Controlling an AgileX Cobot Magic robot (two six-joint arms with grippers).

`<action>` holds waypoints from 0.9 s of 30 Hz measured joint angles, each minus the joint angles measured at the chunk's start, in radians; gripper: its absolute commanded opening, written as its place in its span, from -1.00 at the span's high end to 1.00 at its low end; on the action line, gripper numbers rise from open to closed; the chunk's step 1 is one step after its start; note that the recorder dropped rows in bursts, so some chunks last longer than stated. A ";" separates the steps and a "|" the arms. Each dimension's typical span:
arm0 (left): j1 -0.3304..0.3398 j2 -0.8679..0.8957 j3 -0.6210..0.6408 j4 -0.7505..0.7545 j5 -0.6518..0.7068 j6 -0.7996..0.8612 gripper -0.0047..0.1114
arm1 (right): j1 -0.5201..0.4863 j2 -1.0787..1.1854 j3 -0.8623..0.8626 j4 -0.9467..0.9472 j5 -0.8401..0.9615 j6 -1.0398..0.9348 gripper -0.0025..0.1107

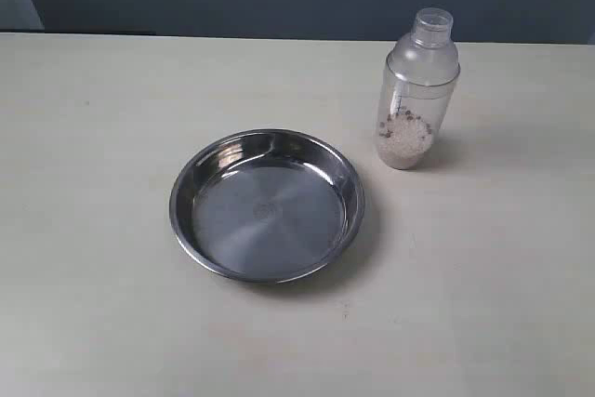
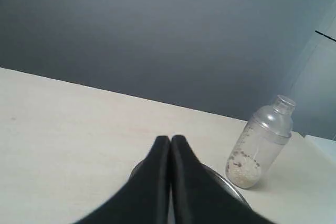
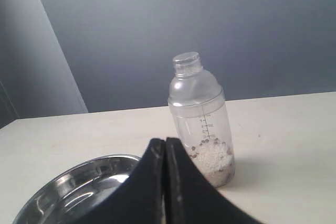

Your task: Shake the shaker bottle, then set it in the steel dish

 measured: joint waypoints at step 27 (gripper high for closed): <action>0.000 0.498 -0.411 -0.924 -0.013 1.036 -0.90 | 0.000 0.000 0.000 0.000 0.000 0.000 0.97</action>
